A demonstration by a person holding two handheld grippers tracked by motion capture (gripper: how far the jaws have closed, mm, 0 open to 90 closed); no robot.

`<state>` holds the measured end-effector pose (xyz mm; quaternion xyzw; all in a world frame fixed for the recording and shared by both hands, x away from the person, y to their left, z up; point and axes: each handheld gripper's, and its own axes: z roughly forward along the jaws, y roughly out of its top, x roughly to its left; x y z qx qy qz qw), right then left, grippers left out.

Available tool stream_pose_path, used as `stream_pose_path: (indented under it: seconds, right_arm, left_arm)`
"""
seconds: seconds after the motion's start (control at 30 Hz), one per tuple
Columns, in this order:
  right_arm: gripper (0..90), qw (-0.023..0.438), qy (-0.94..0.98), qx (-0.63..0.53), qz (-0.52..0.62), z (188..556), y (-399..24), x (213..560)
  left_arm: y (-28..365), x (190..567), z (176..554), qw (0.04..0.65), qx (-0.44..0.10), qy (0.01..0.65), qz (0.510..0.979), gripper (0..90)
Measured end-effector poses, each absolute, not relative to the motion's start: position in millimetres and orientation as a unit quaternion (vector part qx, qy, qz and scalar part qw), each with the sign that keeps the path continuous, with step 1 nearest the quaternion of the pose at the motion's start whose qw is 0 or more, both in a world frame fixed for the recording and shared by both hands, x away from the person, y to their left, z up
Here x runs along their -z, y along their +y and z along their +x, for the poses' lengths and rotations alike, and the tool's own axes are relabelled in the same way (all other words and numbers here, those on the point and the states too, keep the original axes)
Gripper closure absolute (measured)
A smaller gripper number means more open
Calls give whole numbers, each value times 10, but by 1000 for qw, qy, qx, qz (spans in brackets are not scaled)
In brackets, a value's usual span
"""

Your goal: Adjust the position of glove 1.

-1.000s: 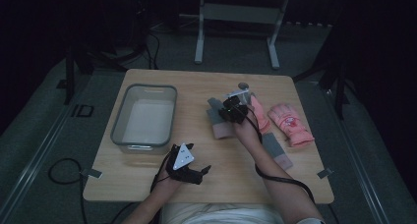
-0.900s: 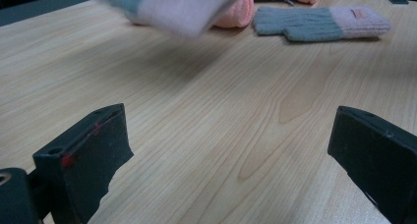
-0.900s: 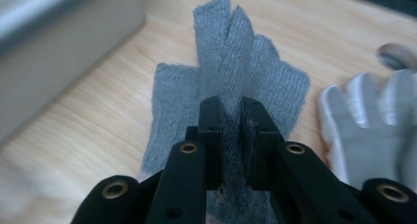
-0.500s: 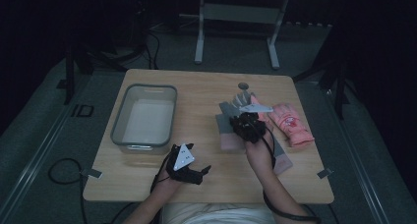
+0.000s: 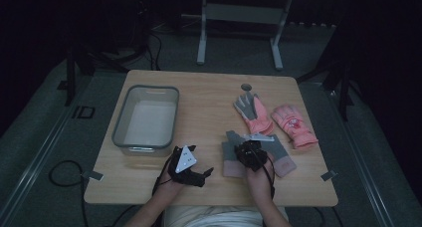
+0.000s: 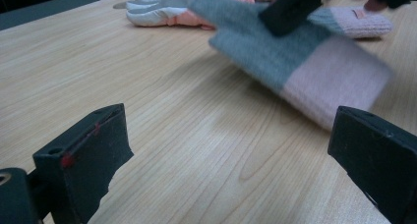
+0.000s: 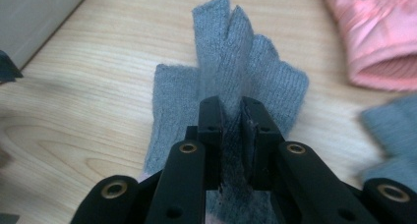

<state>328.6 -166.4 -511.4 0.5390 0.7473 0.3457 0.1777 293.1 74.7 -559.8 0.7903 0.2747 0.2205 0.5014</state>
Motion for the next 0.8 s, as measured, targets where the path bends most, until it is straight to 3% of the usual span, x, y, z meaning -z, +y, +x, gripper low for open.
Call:
stream_pose_path:
  seconds: [0.23, 0.3, 0.5, 0.63, 0.67, 0.8]
  right_arm:
    - [786, 170, 751, -329, 547, 3351, -1564, 5355]
    - [724, 178, 756, -320, 542, 3380, -1536, 5454]
    - [601, 190, 761, -325, 527, 3395, -1520, 5486]
    - [590, 183, 767, -332, 517, 3402, -1544, 5444]
    - [584, 163, 776, -354, 496, 3428, -1599, 5399]
    - [583, 176, 789, -363, 464, 3469, -1715, 5314]
  left_arm:
    - [755, 5598, 2931, 503, -220, 275, 789, 17]
    - [755, 5598, 2932, 503, -219, 275, 789, 17]
    - [754, 5599, 2934, 503, -218, 276, 789, 17]
    - [755, 5598, 2938, 503, -216, 275, 790, 17]
    - [755, 5598, 2938, 503, -216, 275, 790, 17]
    - [755, 5599, 2937, 504, -215, 275, 790, 17]
